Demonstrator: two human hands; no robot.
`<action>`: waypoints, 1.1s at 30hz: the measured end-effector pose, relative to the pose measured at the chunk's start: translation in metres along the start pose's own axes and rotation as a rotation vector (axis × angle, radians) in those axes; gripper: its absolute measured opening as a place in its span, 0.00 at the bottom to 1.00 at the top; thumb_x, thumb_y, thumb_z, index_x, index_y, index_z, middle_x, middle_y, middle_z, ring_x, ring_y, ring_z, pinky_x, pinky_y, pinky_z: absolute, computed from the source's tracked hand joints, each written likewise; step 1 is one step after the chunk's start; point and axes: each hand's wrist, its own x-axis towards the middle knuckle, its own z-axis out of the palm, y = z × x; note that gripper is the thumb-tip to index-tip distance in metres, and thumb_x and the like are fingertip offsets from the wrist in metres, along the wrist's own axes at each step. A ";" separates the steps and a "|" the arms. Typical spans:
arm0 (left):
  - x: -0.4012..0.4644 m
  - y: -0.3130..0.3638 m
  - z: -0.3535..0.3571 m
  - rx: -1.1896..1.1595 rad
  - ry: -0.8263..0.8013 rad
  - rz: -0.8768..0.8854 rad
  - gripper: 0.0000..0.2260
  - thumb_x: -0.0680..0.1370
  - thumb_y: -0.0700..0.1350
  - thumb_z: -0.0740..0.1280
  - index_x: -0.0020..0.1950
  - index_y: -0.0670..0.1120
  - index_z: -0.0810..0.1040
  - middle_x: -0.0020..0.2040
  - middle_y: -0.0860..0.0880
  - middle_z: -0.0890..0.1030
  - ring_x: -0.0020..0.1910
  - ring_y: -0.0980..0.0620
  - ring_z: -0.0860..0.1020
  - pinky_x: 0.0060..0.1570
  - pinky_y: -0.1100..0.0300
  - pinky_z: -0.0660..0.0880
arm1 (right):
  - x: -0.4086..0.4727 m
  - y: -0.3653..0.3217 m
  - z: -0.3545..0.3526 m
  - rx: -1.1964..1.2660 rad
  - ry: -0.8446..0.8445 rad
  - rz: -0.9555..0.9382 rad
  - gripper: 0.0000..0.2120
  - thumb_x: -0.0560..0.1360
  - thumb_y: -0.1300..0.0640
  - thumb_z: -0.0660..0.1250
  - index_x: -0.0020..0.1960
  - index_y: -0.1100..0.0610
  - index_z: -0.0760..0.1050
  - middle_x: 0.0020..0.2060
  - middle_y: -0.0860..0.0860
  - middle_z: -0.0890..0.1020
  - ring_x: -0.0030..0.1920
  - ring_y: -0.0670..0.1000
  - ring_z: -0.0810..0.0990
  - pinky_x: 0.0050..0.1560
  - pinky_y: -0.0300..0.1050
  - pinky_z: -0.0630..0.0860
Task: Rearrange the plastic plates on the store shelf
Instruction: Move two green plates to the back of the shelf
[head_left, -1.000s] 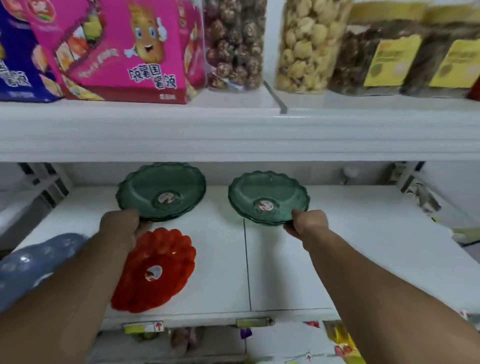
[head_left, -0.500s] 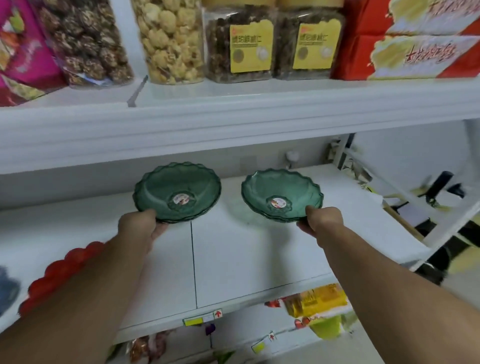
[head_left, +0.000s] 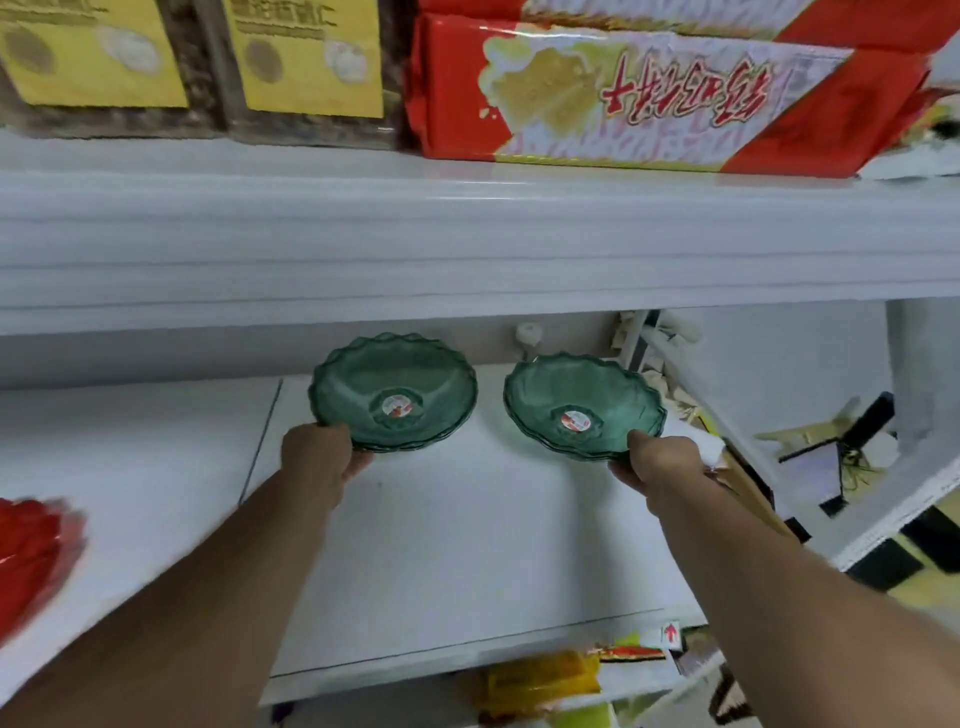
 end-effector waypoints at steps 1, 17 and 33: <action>-0.001 -0.006 0.013 -0.009 0.009 -0.022 0.05 0.78 0.35 0.66 0.54 0.38 0.77 0.43 0.40 0.81 0.35 0.46 0.81 0.32 0.57 0.82 | 0.012 -0.003 -0.003 -0.002 -0.010 0.007 0.09 0.78 0.59 0.65 0.42 0.62 0.70 0.37 0.59 0.80 0.30 0.59 0.81 0.34 0.48 0.78; 0.025 -0.059 0.087 -0.012 0.073 0.027 0.07 0.77 0.37 0.64 0.40 0.42 0.76 0.38 0.43 0.82 0.34 0.45 0.83 0.58 0.41 0.78 | 0.117 -0.013 -0.008 -0.005 -0.091 0.023 0.10 0.78 0.59 0.66 0.56 0.63 0.76 0.38 0.55 0.82 0.25 0.54 0.83 0.29 0.41 0.80; 0.037 -0.058 0.100 -0.122 -0.044 -0.001 0.13 0.82 0.42 0.62 0.64 0.38 0.74 0.57 0.40 0.79 0.44 0.47 0.81 0.56 0.50 0.79 | 0.140 -0.003 0.005 0.000 -0.125 0.040 0.12 0.81 0.54 0.65 0.58 0.62 0.74 0.40 0.56 0.81 0.35 0.53 0.81 0.49 0.53 0.83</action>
